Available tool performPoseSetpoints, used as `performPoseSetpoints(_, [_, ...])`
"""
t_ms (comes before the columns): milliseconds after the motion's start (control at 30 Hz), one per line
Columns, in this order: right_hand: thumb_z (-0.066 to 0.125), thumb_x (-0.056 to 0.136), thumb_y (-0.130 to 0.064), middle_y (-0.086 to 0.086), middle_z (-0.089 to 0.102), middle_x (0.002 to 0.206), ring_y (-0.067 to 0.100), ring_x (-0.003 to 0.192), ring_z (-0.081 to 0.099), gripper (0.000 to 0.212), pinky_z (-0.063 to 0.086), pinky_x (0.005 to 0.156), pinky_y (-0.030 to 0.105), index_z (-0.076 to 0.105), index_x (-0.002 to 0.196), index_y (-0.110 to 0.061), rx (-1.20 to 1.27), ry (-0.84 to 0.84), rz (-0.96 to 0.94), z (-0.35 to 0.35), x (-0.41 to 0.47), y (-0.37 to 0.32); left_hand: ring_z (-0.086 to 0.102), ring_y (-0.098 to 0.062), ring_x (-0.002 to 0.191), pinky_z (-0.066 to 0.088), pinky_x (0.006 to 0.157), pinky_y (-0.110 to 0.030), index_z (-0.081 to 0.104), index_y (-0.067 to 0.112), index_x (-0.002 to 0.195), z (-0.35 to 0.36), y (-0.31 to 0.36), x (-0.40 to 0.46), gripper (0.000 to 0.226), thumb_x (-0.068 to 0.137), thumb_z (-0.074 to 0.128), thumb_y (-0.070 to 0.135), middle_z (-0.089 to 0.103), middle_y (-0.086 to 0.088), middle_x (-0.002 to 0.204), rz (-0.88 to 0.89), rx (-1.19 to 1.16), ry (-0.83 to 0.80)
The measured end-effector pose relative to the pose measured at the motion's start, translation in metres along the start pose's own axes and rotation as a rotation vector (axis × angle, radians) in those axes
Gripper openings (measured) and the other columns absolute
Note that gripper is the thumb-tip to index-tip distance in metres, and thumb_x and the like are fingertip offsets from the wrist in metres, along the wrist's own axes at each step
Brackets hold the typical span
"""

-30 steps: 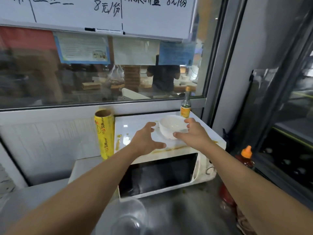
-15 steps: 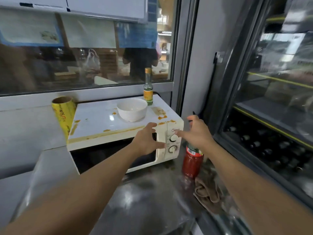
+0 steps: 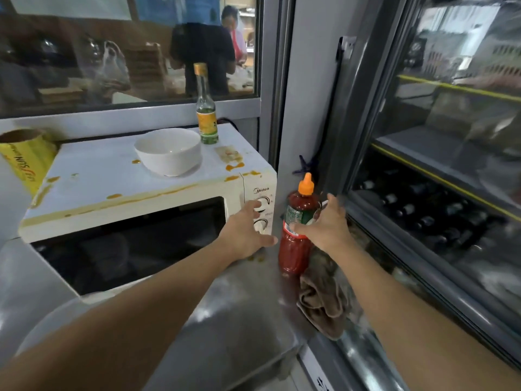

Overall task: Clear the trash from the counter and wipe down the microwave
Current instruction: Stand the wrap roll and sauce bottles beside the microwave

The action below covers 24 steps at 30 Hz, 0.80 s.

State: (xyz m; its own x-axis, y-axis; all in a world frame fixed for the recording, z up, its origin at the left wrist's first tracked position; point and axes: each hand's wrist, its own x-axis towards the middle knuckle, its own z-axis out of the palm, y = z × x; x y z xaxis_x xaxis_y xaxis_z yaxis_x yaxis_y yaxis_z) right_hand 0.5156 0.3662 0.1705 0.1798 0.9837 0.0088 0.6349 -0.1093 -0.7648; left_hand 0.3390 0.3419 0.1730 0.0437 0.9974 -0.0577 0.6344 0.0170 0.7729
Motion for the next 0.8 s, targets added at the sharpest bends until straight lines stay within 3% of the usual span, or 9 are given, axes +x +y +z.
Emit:
performPoseSetpoints(233, [0.084,0.023,-0.055,0.0,0.053,0.131,0.021,0.12,0.053,0.131,0.043,0.103,0.043,0.029,0.137,-0.022,0.197,0.044,0.037,0.038,0.037,0.039,0.049,-0.02,0.124,0.04,0.099,-0.027,0.033,0.02,0.139,0.019,-0.015,0.031,0.082,0.072,0.08,0.021,0.05,-0.005,0.134,0.002,-0.022,-0.002])
performPoseSetpoints(400, [0.092,0.044,-0.022,-0.006,0.061,0.115,0.015,0.105,0.058,0.097,0.044,0.095,0.03,0.042,0.126,-0.023,0.285,0.099,-0.026,0.052,0.043,0.046,0.05,-0.016,0.118,0.041,0.09,-0.022,0.033,0.02,0.139,0.026,-0.021,0.039,0.082,0.072,0.08,0.024,0.051,-0.002,0.132,0.036,0.011,-0.007])
performPoseSetpoints(567, [0.09,0.046,-0.028,-0.005,0.062,0.103,0.019,0.097,0.061,0.082,0.048,0.088,0.03,0.044,0.113,-0.022,0.249,0.2,-0.02,0.061,0.048,0.045,0.05,-0.014,0.118,0.038,0.088,-0.019,0.034,0.022,0.139,0.023,-0.026,0.039,0.082,0.072,0.08,0.024,0.051,-0.001,0.133,0.043,0.005,-0.006])
performPoseSetpoints(800, [0.09,0.051,-0.023,-0.007,0.057,0.096,0.013,0.087,0.053,0.074,0.04,0.08,0.022,0.048,0.111,-0.018,0.241,0.257,-0.052,0.061,0.039,0.038,0.051,-0.014,0.119,0.041,0.09,-0.02,0.034,0.024,0.138,0.01,-0.031,0.028,0.08,0.071,0.08,0.024,0.051,0.001,0.132,0.028,0.016,0.013])
